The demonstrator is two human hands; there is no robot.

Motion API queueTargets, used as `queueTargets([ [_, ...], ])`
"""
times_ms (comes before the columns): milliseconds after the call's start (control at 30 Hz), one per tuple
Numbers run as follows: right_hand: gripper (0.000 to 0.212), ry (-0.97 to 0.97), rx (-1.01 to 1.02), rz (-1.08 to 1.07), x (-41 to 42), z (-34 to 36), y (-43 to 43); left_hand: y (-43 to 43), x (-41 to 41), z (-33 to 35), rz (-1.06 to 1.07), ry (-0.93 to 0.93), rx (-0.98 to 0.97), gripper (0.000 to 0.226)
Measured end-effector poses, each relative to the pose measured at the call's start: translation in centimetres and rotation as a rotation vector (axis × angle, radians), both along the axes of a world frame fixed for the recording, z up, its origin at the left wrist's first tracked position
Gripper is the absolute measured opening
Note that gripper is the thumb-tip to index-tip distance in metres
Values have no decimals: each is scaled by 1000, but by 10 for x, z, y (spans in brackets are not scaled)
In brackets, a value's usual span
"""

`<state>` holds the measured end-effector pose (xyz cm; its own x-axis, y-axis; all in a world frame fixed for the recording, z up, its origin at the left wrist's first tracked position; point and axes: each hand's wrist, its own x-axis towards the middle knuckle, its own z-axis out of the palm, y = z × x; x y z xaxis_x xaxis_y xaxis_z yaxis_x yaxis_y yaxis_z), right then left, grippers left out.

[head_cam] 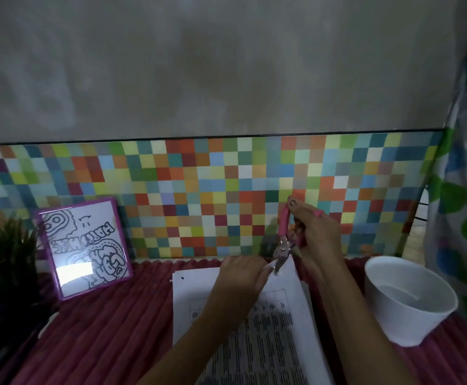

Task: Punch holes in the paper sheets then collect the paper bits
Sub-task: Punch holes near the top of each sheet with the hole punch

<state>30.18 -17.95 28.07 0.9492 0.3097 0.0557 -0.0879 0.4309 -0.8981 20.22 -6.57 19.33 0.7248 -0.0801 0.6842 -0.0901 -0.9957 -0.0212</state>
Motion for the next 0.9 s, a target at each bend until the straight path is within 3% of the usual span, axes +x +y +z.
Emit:
queueTargets([
  [133,22,-88,-22,98,-8,4,2,-6,0,17,125,73,-341,33],
  [300,29,-288,-120,-25,-25,6,19,-9,0,16,123,27,-160,23],
  [400,27,-358,-188,-36,-30,4,27,-4,0,18,200,89,-321,28],
  [500,19,-324,-216,-58,-28,3,28,4,-1,20,200,64,-395,31],
  [667,26,-211,-190,-113,-25,1,29,-2,-7,13,170,15,-225,24],
  [800,21,-237,-143,-172,-25,6,25,-2,-5,31,235,130,-284,26],
  [900,14,-103,-28,-156,-16,8,15,-3,-9,42,239,190,-281,24],
])
